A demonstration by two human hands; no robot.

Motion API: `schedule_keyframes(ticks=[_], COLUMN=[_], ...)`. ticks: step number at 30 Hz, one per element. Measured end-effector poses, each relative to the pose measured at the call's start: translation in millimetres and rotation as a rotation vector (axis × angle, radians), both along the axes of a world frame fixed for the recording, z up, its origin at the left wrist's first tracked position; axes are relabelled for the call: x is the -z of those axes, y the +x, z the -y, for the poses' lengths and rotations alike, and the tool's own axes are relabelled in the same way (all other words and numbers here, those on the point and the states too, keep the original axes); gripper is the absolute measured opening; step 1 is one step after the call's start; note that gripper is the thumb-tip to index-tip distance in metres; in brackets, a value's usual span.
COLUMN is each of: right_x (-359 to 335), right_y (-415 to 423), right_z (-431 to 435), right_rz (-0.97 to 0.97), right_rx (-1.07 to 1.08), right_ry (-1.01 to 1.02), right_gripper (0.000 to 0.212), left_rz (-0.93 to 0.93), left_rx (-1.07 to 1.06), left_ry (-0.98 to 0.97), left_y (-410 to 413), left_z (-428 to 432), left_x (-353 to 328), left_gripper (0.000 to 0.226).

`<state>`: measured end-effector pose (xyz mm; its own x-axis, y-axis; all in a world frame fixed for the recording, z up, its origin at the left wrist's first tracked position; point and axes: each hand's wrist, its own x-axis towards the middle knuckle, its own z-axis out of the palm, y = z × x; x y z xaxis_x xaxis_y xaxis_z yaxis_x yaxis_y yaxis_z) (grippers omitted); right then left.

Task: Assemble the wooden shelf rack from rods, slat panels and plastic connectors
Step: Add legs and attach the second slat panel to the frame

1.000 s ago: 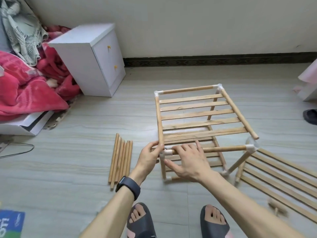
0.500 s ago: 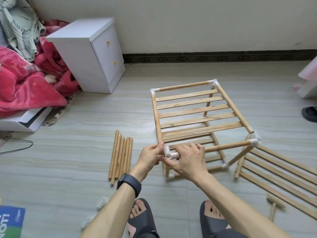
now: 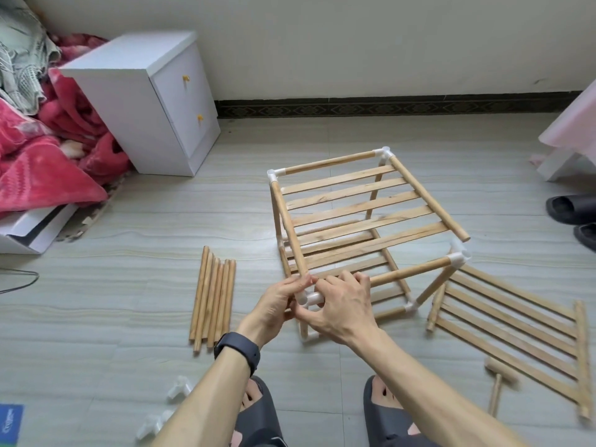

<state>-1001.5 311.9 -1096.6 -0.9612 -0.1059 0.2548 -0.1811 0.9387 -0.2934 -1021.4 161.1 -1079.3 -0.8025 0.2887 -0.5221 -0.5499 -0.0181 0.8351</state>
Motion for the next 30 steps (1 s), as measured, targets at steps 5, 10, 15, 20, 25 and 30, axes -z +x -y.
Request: schedule_keyframes(ticks=[5,10,15,20,25,30], right_x=[0,0,2,2,5,0], right_y=[-1,1,4,4,4,1], right_z=[-5,-6,-9,-11,-11,-13], right_rz=[-0.016,-0.031,-0.012,-0.013,-0.08,0.018], right_rx=[-0.008,0.001,0.002,0.004,0.006,-0.009], right_ry=[-0.027,-0.042,-0.024,-0.018,-0.035,-0.003], right_gripper=[0.053,0.049,0.052,0.054,0.051,0.063], left_rz=[-0.031,0.026,0.043,0.094,0.065,0.1], left_rx=[-0.016,0.035,-0.043,-0.058,0.003,-0.05], left_ry=[-0.019,-0.023,-0.011,-0.005,-0.101,-0.081], left_y=[-4,-6,0,-1,-4,-4], left_z=[-3,10,0,-1,2,-1], left_x=[-4,-8,-9,-7,-10,-7], left_gripper=[0.032,0.028,0.028,0.033,0.036,0.035])
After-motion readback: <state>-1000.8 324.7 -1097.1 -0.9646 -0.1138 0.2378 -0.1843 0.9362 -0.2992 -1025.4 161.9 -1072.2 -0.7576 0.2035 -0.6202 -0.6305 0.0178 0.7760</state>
